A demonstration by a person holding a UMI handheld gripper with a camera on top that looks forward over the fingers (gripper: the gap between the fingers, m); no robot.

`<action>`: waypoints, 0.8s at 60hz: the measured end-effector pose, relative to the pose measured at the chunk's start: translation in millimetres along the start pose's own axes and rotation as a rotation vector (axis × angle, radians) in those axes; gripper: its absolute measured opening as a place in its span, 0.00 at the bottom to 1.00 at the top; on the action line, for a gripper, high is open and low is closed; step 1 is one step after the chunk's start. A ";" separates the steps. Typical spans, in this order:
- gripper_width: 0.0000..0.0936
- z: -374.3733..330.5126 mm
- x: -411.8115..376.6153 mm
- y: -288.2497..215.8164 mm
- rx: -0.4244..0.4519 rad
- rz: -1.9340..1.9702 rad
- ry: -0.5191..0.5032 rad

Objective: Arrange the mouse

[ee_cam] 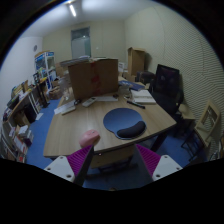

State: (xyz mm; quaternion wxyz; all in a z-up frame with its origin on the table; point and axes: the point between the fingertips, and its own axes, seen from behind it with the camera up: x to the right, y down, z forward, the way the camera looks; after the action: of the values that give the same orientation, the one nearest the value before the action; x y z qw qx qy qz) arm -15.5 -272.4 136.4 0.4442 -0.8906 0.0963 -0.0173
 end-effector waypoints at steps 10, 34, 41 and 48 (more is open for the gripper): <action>0.88 3.2 5.3 -6.5 0.000 -0.016 -0.007; 0.88 97.1 -84.9 62.9 -0.115 -0.029 -0.194; 0.89 135.6 -116.5 67.9 -0.098 -0.030 -0.219; 0.89 168.9 -133.2 64.8 -0.099 -0.027 -0.226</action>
State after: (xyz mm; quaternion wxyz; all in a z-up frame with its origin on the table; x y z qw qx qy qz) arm -136.6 -152.4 -10.0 0.4073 -0.9090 0.0343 0.0819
